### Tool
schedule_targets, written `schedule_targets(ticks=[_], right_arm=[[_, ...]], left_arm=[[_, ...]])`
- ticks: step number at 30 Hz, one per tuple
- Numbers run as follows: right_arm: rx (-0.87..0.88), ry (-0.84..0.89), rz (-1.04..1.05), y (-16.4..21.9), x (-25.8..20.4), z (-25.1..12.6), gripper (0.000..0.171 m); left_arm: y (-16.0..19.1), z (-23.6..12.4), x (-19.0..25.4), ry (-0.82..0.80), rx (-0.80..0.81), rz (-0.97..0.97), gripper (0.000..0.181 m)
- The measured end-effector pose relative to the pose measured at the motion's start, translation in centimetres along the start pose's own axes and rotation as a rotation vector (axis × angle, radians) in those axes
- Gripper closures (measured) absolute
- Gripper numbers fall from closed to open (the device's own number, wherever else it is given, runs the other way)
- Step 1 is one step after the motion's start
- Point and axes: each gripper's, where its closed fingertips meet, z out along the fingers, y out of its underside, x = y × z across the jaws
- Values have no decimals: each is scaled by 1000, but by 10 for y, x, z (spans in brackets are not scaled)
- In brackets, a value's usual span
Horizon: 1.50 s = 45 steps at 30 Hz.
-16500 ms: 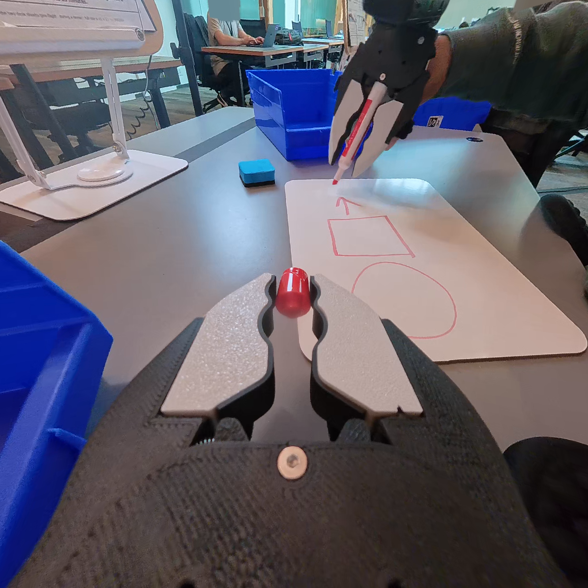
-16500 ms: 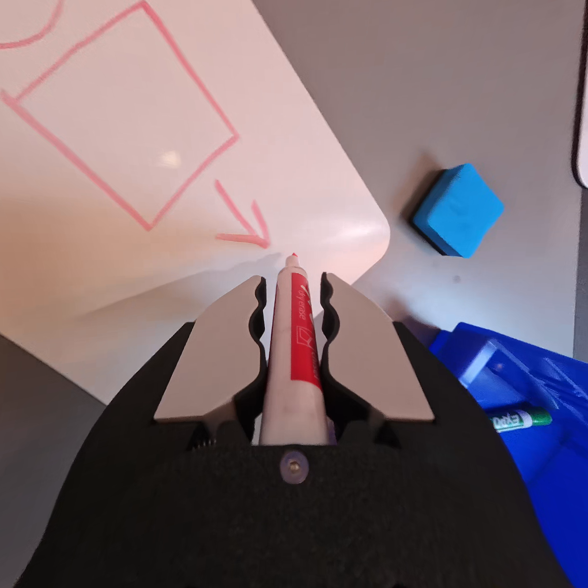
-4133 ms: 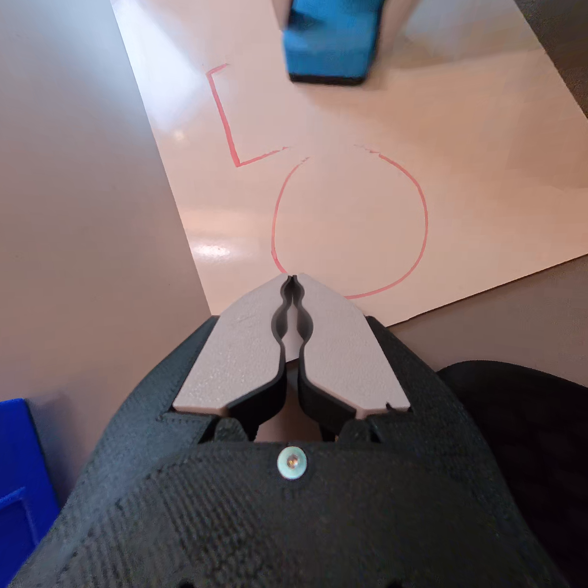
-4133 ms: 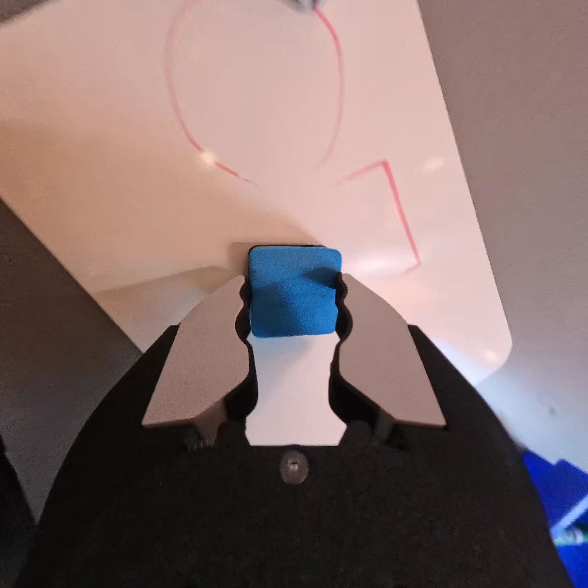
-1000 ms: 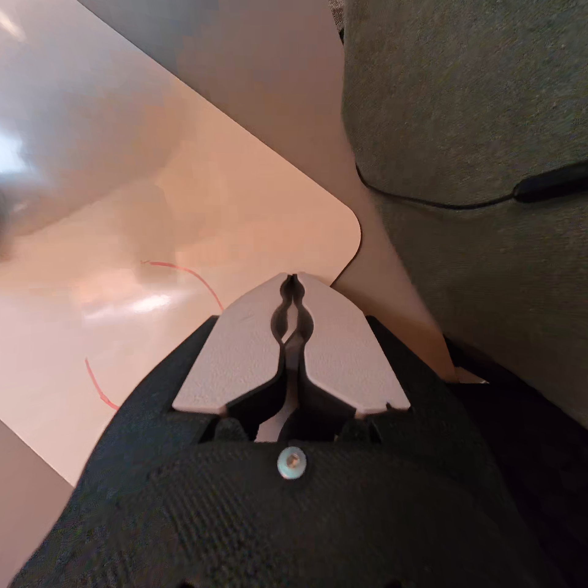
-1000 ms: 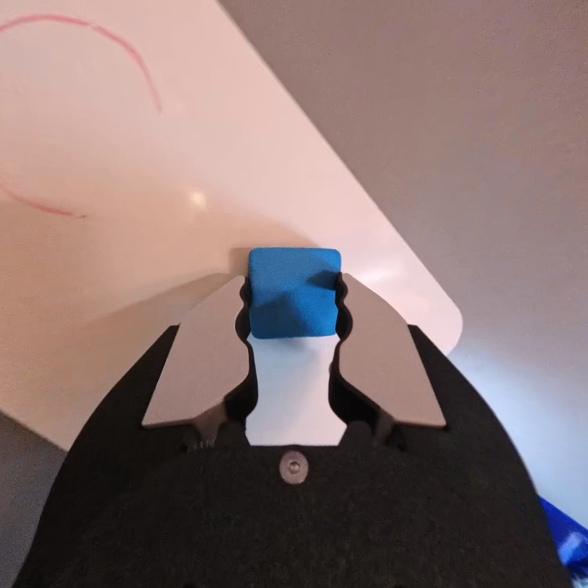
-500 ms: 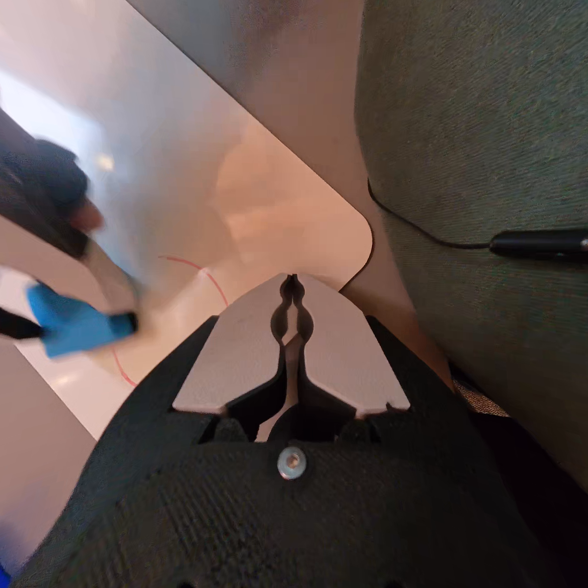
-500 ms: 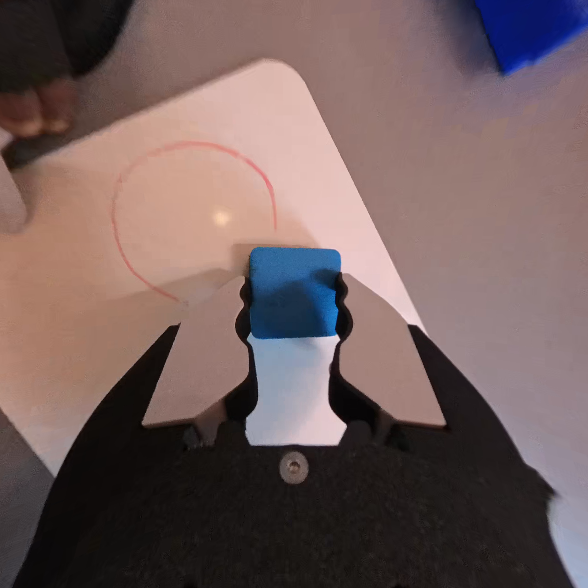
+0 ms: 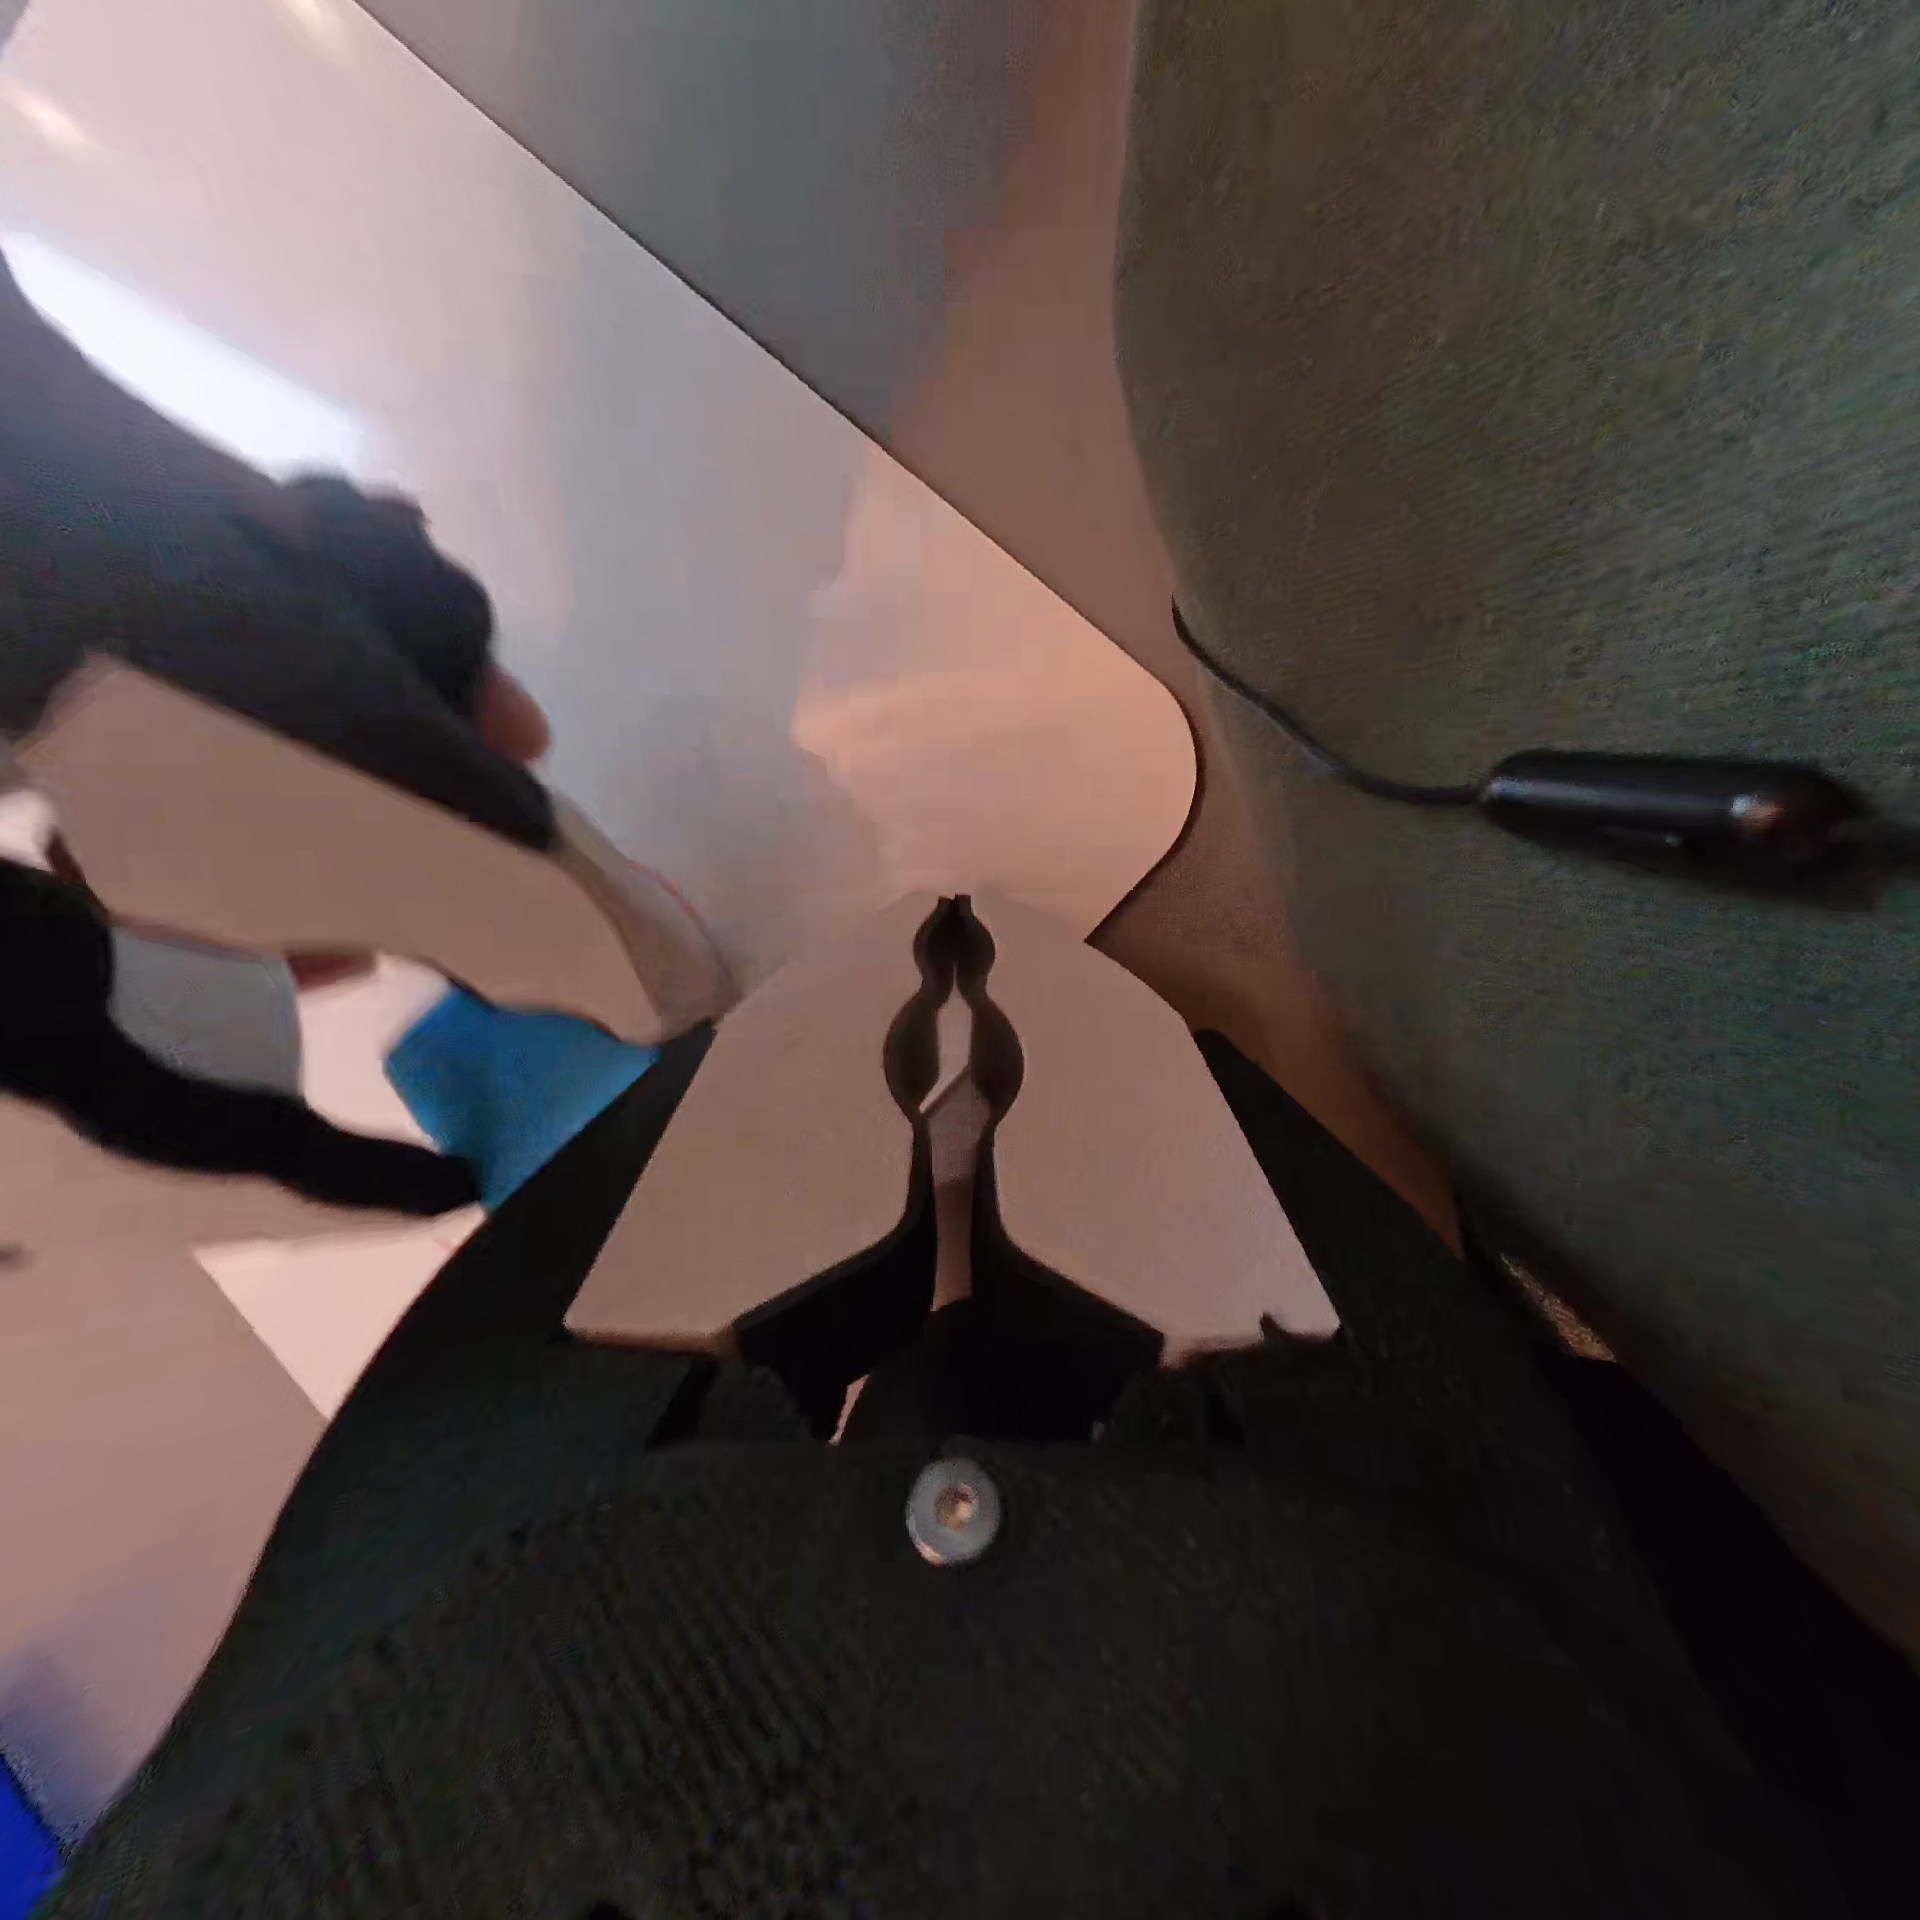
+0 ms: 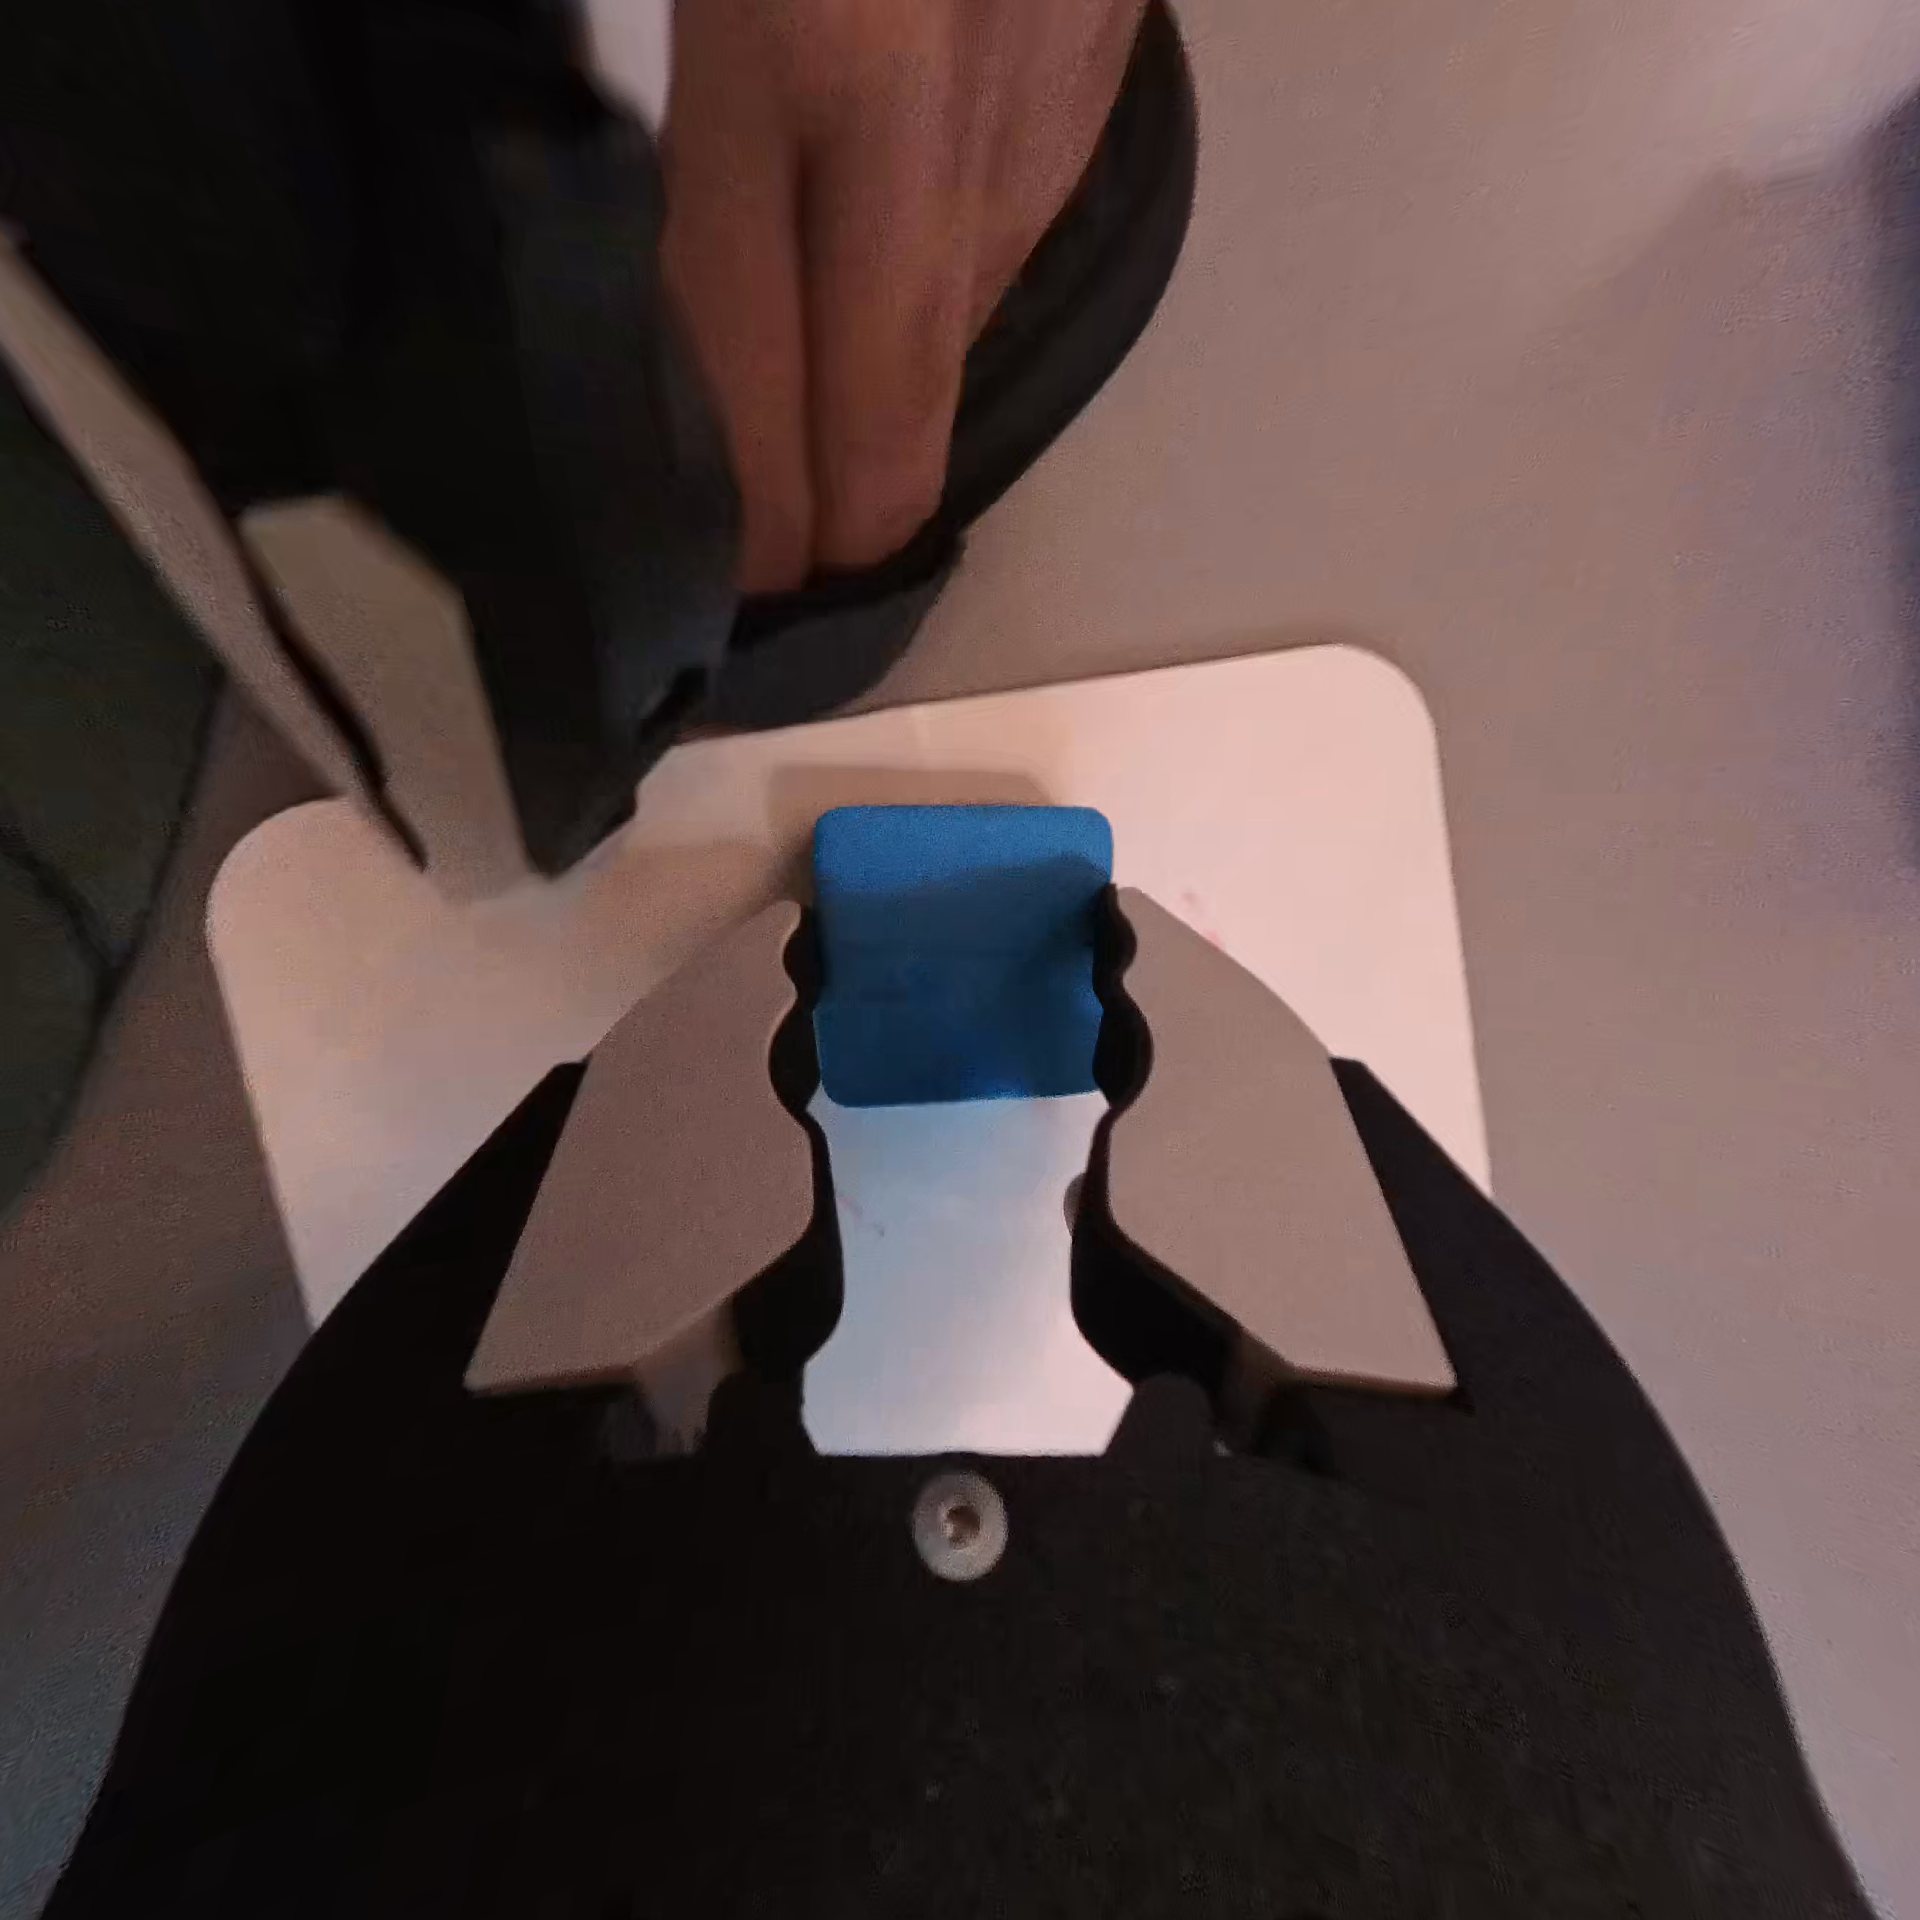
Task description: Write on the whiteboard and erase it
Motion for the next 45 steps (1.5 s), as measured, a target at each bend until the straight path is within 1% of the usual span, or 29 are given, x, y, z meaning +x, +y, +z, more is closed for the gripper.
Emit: schedule_targets(ticks=[2, 3, 4, 5, 6, 8, 10, 11, 13, 14, 15, 17, 19, 20, 22, 23, 25, 27, 29, 30, 32, 34, 36, 37, 39, 41, 42, 43, 45], right_arm=[[-20, 13, 84, 18, 10, -10, 120], [-53, 90, 112, 25, 30, -11, 120], [-64, 146, 107, 24, 45, -7, 120], [-42, 147, 94, 13, 48, -1, 120], [-12, 115, 67, -2, 40, 6, 120], [34, -4, -30, -16, 3, 10, 120], [32, -86, -3, -2, -19, -2, 120], [22, -63, 42, 9, -11, -8, 120], [-30, 119, 113, 25, 34, -10, 120], [-20, 150, 115, 20, 46, -5, 120], [12, 131, 99, 6, 43, 2, 120], [86, 5, -40, -18, 2, 11, 120], [87, -73, -72, -7, -28, 0, 120], [76, -76, -28, 7, -28, -8, 120], [18, 59, 61, 31, 9, -17, 120], [-8, 122, 66, 32, 27, -14, 120], [48, 88, 11, 2, 21, 2, 120], [120, -21, -105, -19, -19, 9, 120], [102, -56, -103, -1, -37, -4, 120], [81, -54, -72, 15, -36, -13, 120], [-1, 59, 1, 43, -7, -24, 120], [-20, 103, 22, 37, 4, -19, 120], [14, 51, -45, 19, -21, -12, 120], [19, 23, -68, 20, -35, -14, 120], [7, 3, -22, 42, -45, -28, 120], [-52, 106, 52, 68, -16, -39, 120], [-57, 130, 65, 67, -5, -37, 120], [-43, 133, 54, 55, 0, -30, 120], [37, 65, -46, 18, -20, -11, 120]], left_arm=[[0, 0, 1, 5, 22, -13, 181], [0, 0, 1, 7, 25, -13, 181], [0, 0, 0, 6, 21, -6, 181], [-1, 0, 1, 5, 18, 0, 181], [-1, 0, 1, 4, 17, 2, 181], [-1, 0, 1, 0, 19, -1, 181], [0, 0, 2, 2, 34, -8, 181], [0, 0, 2, 4, 43, -15, 181], [-1, 0, 3, 11, 44, -12, 180], [-2, 0, 3, 10, 41, -6, 180], [-2, 1, 3, 11, 39, -4, 180], [-2, 1, 3, 13, 42, -11, 181], [-2, 0, 3, 10, 50, -22, 180], [-2, 0, 2, 10, 57, -26, 180], [-2, 1, 2, 13, 58, -23, 181], [-3, 1, 2, 14, 54, -18, 180], [-4, 2, 2, 12, 46, -10, 180], [-4, 2, 4, 22, 54, -13, 181], [-5, 2, 4, 17, 62, -8, 180], [-5, 2, 4, 16, 58, -6, 180], [-6, 2, 4, 19, 59, -4, 180], [-6, 3, 4, 23, 59, -6, 180], [-7, 3, 4, 23, 62, -10, 181], [-7, 3, 4, 23, 64, -13, 181], [-7, 3, 4, 19, 65, -14, 181], [-7, 3, 4, 22, 66, -14, 181], [-8, 3, 4, 24, 66, -15, 181], [-8, 4, 4, 26, 66, -16, 181], [-9, 4, 4, 30, 71, -21, 180]])
